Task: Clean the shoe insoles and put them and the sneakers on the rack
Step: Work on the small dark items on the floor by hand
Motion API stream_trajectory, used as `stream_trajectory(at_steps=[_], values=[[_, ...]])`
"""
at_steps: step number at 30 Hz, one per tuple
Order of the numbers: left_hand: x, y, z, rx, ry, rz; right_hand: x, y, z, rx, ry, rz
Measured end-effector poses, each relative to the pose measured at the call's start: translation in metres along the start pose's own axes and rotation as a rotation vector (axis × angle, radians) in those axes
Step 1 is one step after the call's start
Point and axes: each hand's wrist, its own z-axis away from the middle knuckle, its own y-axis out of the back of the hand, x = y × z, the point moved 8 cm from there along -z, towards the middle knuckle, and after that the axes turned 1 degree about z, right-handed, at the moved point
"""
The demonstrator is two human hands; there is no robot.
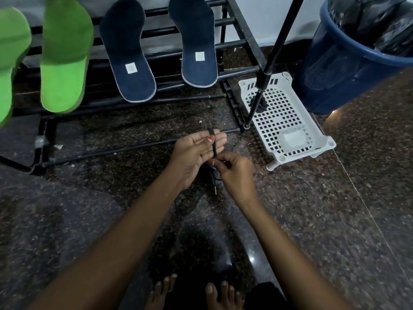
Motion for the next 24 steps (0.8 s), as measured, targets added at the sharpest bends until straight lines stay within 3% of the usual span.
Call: stream_trajectory(at_steps=[8, 15, 24], values=[[-0.005, 0.01, -0.002, 0.087, -0.001, -0.239, -0.013, 0.002, 0.004, -0.041, 0.121, 0.229], [-0.009, 0.01, 0.0, 0.037, 0.034, -0.567, -0.018, 0.025, -0.005, 0.065, 0.153, 0.202], [-0.014, -0.005, 0.008, -0.144, 0.094, -0.526, -0.015, 0.04, -0.016, 0.127, 0.107, 0.047]])
